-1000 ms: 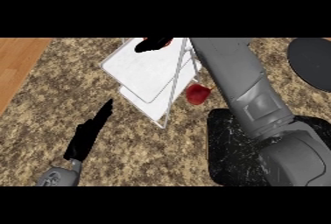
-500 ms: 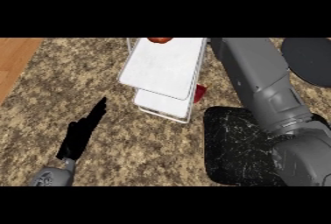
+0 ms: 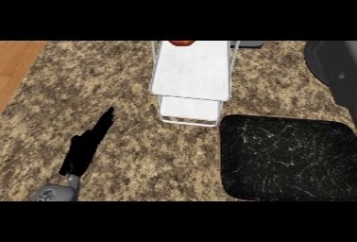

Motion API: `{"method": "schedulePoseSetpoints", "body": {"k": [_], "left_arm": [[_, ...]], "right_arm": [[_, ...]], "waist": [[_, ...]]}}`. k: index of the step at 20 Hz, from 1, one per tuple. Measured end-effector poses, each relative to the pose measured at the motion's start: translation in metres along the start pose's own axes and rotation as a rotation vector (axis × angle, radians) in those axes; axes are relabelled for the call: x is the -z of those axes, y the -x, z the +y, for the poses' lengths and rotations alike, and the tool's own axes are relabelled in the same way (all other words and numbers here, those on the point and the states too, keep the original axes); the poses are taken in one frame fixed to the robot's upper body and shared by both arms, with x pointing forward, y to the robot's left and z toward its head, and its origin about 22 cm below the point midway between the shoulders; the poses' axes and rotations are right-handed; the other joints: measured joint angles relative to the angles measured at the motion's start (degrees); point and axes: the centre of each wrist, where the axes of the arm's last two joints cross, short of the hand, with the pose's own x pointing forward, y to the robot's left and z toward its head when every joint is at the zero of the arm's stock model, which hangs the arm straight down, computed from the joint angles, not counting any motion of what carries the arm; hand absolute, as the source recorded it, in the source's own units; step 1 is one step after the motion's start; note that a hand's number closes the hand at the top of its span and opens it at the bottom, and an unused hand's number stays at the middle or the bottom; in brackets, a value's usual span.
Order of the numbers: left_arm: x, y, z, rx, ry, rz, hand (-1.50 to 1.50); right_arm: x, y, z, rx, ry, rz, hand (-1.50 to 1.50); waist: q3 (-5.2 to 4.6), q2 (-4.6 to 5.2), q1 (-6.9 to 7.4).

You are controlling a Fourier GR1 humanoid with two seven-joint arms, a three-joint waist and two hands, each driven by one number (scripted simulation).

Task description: Pick the squash from the tray and place it in the tiered shelf

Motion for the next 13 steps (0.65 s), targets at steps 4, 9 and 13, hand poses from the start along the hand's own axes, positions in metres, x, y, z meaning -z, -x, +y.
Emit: {"method": "schedulePoseSetpoints", "body": {"k": [4, 9, 13], "left_arm": [[0.004, -0.002, -0.001, -0.003, -0.001, -0.007, 0.0], [0.006, -0.002, -0.007, 0.0, 0.008, -0.015, 0.0], [0.007, -0.005, -0.007, 0.005, 0.016, -0.014, 0.0]], "right_arm": [[-0.01, 0.003, -0.051, -0.02, -0.013, -0.036, -1.5], [-0.021, 0.006, -0.09, -0.052, -0.041, -0.069, -1.5], [-0.029, 0.009, -0.11, -0.086, -0.075, -0.076, -1.5]], "waist": [[0.04, 0.2, 0.12], [0.09, 0.4, 0.8], [0.12, 0.52, 1.34]]}}
